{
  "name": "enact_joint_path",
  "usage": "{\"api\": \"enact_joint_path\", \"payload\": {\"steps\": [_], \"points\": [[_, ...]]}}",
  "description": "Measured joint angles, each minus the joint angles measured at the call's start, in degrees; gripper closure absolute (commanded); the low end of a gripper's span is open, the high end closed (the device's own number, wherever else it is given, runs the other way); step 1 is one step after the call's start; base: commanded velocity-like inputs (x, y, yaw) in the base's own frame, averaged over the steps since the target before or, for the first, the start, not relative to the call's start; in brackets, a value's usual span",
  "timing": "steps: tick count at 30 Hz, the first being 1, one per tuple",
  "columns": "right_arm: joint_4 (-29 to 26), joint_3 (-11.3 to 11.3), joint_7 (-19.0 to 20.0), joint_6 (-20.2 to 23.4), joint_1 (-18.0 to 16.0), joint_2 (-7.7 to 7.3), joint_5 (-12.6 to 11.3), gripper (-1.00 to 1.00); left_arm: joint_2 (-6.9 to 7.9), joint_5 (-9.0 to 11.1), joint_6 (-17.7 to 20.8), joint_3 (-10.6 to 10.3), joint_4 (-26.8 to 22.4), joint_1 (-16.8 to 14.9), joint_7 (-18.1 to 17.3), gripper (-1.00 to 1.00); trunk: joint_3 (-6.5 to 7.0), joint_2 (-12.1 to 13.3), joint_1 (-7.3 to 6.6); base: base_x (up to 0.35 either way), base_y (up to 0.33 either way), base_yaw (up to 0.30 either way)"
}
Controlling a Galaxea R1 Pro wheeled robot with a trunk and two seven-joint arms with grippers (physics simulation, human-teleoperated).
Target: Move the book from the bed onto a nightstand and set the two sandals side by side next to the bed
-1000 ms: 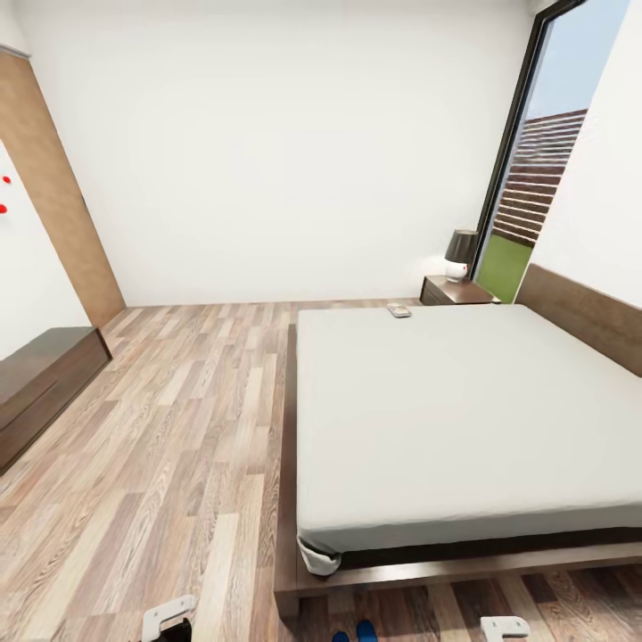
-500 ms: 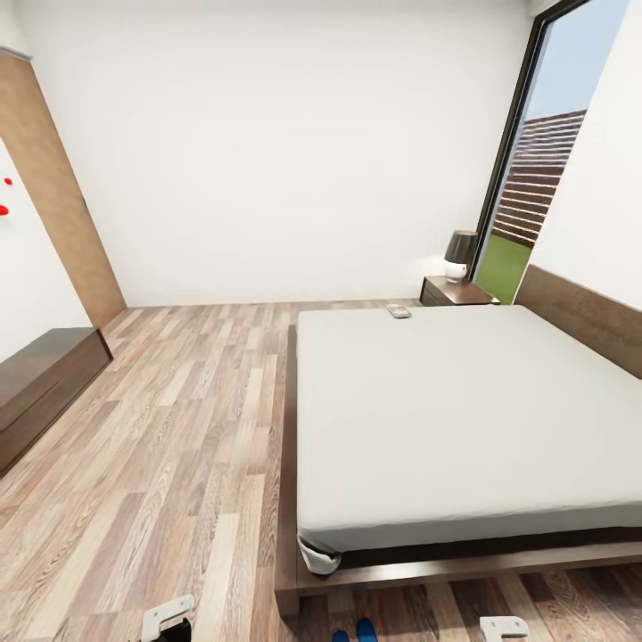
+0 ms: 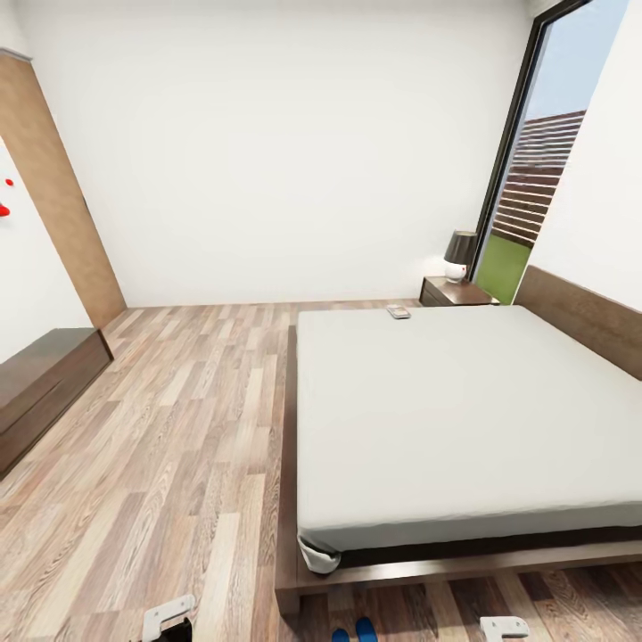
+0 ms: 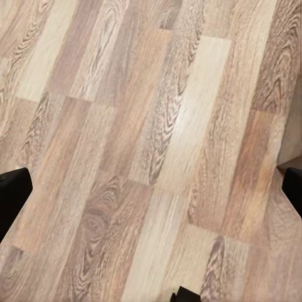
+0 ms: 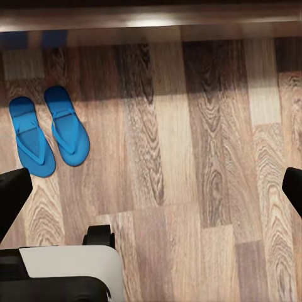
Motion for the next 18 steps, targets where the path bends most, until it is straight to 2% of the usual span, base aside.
{"api": "enact_joint_path", "payload": {"steps": [18], "points": [[0.0, 0.0, 0.0, 0.0, 0.0, 0.0, 0.0, -1.0, 0.01, 0.0, 0.0, 0.0, 0.0, 0.0, -0.4, -1.0, 0.0, 0.0, 0.0, 0.0, 0.0, 0.0]]}}
